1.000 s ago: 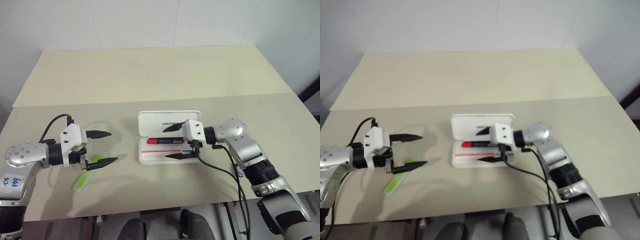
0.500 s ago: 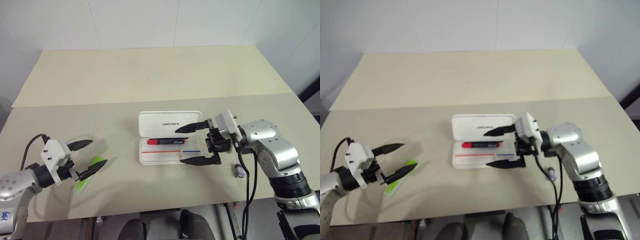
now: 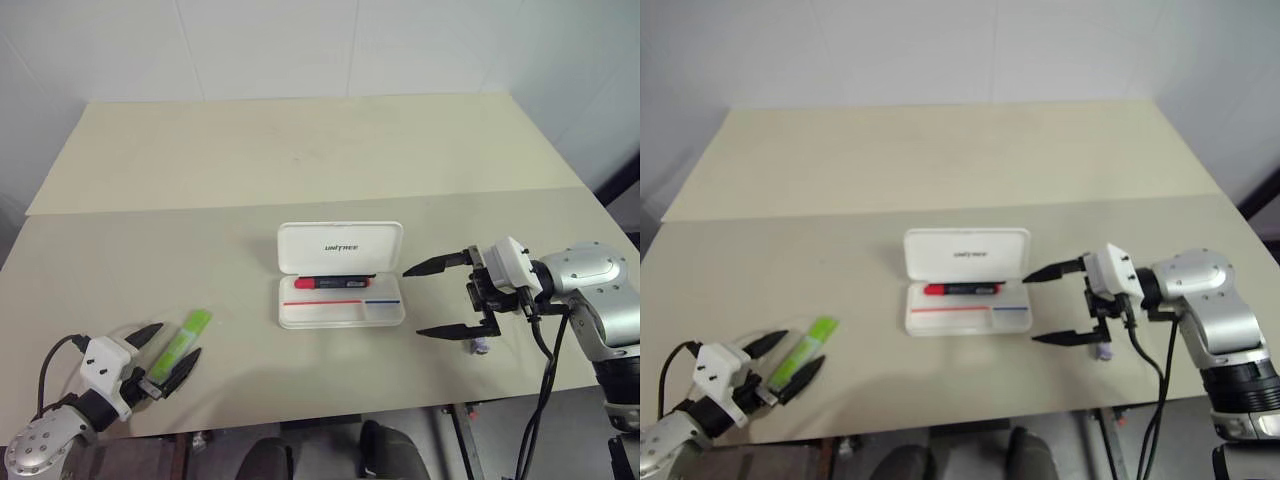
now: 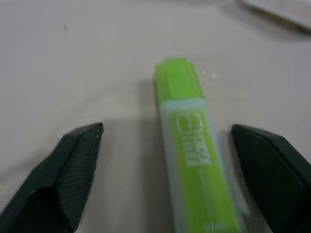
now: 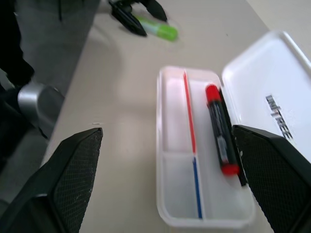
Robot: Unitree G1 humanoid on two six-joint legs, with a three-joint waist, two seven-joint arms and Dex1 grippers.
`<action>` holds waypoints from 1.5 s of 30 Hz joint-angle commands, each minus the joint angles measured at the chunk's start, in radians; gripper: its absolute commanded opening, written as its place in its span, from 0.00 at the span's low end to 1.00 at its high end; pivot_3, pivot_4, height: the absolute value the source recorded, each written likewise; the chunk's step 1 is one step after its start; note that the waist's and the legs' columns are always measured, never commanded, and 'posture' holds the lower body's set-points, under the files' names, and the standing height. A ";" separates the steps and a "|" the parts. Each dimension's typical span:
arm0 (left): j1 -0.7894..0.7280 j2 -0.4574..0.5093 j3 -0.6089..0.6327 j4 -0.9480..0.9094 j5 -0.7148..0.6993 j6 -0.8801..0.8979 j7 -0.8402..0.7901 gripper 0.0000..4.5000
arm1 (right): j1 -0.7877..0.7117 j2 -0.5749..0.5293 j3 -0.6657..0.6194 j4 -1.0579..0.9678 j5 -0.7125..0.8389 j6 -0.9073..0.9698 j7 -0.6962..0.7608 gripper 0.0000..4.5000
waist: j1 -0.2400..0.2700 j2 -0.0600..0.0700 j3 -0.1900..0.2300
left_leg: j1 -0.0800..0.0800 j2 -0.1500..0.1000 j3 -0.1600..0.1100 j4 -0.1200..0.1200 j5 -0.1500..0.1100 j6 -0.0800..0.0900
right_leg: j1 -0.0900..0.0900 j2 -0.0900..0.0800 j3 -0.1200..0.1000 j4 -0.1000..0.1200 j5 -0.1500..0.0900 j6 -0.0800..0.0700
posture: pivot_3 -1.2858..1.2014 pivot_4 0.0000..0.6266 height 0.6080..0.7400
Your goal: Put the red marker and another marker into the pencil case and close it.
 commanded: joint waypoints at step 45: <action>-0.627 0.207 -0.386 -0.064 -0.108 0.066 -0.277 0.25 | 0.169 -0.046 -0.125 -0.023 -0.026 -0.046 -0.094 1.00 | 0.019 0.002 -0.003 | -0.001 0.001 0.006 -0.001 0.002 -0.003 | -0.001 0.000 -0.004 -0.001 0.004 -0.006 | 0.52 0.24 1.00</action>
